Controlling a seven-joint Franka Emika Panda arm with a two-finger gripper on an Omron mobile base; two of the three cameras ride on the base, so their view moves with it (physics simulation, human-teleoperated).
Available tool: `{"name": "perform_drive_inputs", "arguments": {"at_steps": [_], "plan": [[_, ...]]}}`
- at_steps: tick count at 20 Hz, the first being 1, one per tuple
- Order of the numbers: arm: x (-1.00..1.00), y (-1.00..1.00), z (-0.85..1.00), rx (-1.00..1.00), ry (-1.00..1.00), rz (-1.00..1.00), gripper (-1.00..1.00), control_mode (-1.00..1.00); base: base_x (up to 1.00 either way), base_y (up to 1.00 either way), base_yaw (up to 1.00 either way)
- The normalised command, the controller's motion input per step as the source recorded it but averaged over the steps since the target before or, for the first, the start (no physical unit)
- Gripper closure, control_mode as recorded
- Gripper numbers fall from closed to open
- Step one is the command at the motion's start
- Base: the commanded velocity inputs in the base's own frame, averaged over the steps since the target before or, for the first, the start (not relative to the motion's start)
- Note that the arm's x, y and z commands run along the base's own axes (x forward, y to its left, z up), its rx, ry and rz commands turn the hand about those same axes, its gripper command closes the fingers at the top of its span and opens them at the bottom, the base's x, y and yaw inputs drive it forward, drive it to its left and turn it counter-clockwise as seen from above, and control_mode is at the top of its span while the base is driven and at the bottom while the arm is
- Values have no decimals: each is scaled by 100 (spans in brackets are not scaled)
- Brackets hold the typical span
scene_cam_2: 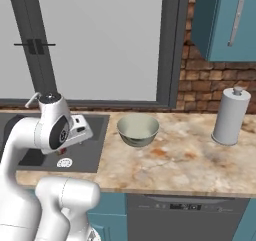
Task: Pick the limes from the cabinet and place them in one bowl. Pick the mango from the sink and place it in the other bowl.
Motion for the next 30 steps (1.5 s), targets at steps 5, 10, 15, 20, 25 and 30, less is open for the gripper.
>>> {"name": "perform_drive_inputs", "arguments": {"at_steps": [5,10,15,20,25,30], "plan": [[43,50,-6,8,-1,-13,-100,-100,0,0,0],[24,54,-11,13,1,-13,-100,-100,0,0,0],[2,28,-9,13,6,-4,-100,-100,0,0,0],[0,1,-14,8,4,0,-100,-100,0,0,0],[1,0,-37,21,6,0,-100,-100,0,0,0],[26,28,-21,10,0,-8,-100,-100,0,0,0]]}}
